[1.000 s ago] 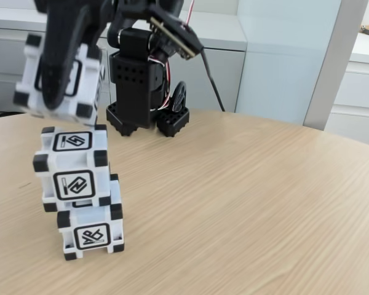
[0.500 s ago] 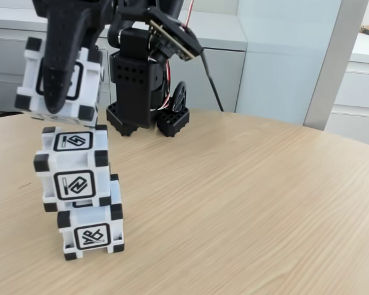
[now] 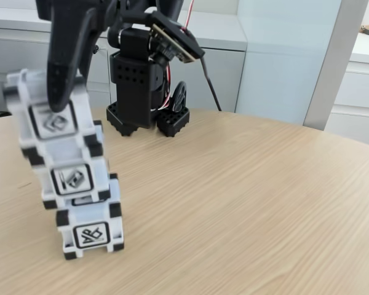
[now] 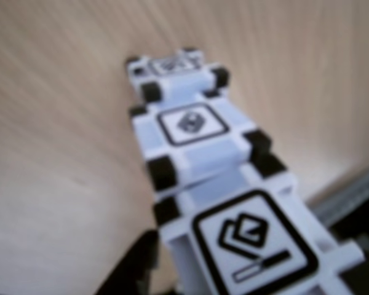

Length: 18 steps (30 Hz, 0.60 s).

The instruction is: Stack cubes from left to right.

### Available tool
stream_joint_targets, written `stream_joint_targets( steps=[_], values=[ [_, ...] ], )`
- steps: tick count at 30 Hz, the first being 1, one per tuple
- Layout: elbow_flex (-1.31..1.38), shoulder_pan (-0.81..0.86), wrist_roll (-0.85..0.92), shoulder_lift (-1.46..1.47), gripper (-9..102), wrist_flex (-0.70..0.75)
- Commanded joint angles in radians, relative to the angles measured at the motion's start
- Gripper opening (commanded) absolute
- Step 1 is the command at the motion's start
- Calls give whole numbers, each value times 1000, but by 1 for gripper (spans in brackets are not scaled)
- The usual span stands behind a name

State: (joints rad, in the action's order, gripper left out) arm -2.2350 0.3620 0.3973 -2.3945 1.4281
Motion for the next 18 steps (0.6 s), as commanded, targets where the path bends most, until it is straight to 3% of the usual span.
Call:
stream_joint_targets(
  steps=[1, 18],
  values=[
    [6, 5, 2, 0, 34, 0],
    [23, -40, -43, -84, 36, 0]
  ],
)
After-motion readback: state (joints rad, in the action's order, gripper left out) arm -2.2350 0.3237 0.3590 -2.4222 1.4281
